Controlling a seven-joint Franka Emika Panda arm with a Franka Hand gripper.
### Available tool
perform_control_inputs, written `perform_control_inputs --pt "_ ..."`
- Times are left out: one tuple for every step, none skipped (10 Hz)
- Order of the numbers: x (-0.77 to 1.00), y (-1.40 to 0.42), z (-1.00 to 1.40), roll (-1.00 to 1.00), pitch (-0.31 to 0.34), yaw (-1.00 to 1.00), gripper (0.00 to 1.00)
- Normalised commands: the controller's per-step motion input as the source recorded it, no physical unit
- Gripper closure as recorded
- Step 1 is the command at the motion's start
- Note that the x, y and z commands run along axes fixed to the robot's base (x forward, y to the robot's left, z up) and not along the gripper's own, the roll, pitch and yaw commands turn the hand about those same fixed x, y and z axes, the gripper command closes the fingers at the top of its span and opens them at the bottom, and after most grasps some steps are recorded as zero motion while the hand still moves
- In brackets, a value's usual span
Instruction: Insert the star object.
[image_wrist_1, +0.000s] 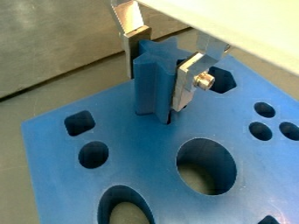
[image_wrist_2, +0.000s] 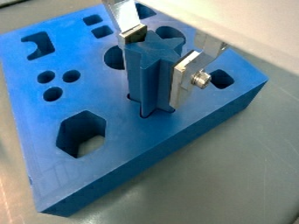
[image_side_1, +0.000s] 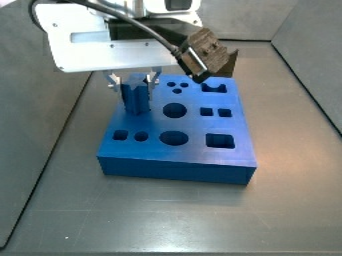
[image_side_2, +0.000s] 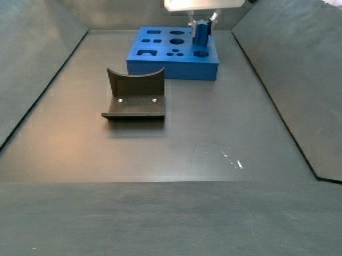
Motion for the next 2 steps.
perform_control_inputs --pt "-0.03 0.0 -0.01 0.0 -0.074 0.0 1.0" --pt "0.0 0.0 0.0 0.0 0.0 0.0 1.0"
